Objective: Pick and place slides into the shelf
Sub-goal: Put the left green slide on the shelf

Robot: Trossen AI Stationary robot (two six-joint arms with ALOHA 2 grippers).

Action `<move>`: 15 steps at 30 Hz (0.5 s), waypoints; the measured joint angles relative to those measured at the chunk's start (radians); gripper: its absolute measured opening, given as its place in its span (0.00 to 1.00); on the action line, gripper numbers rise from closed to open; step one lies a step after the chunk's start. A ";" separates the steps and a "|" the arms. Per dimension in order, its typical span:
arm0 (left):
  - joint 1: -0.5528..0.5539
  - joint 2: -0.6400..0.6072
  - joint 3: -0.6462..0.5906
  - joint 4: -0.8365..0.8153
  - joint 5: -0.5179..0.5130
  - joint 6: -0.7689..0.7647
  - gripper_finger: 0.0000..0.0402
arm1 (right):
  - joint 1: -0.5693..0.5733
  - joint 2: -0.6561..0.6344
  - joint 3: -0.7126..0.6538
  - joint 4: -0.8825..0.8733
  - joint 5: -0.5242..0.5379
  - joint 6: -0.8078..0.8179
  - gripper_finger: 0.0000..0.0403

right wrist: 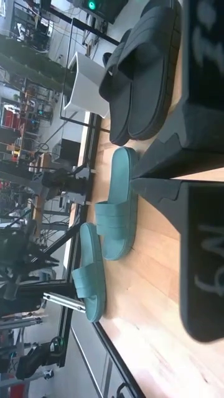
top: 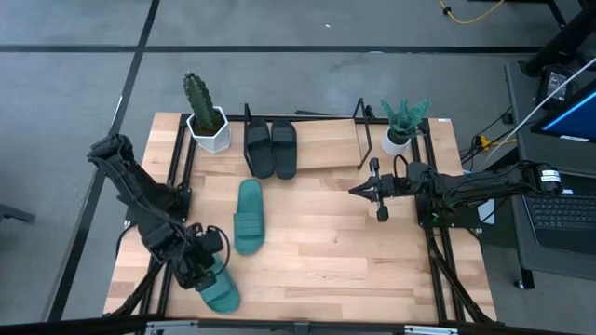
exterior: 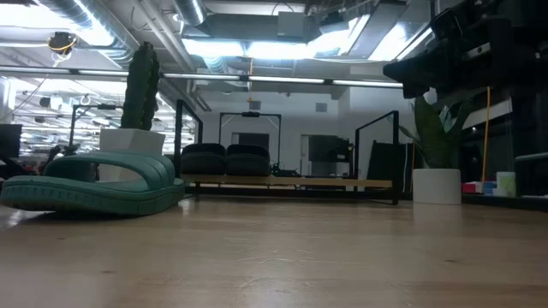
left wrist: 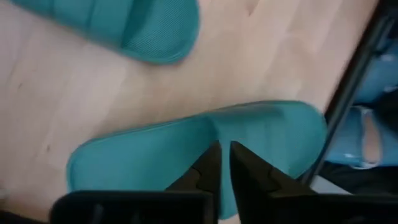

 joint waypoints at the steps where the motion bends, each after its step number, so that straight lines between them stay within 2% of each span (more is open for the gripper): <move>1: -0.006 0.000 -0.012 0.011 0.000 -0.002 0.03 | 0.000 0.000 0.000 0.000 0.000 0.000 0.03; 7: -0.036 -0.048 -0.104 0.187 0.037 -0.009 0.00 | 0.000 0.000 0.000 0.001 0.000 0.001 0.03; 15: -0.068 -0.180 -0.227 0.176 0.000 -0.081 0.00 | 0.000 0.000 0.000 0.005 0.001 0.003 0.03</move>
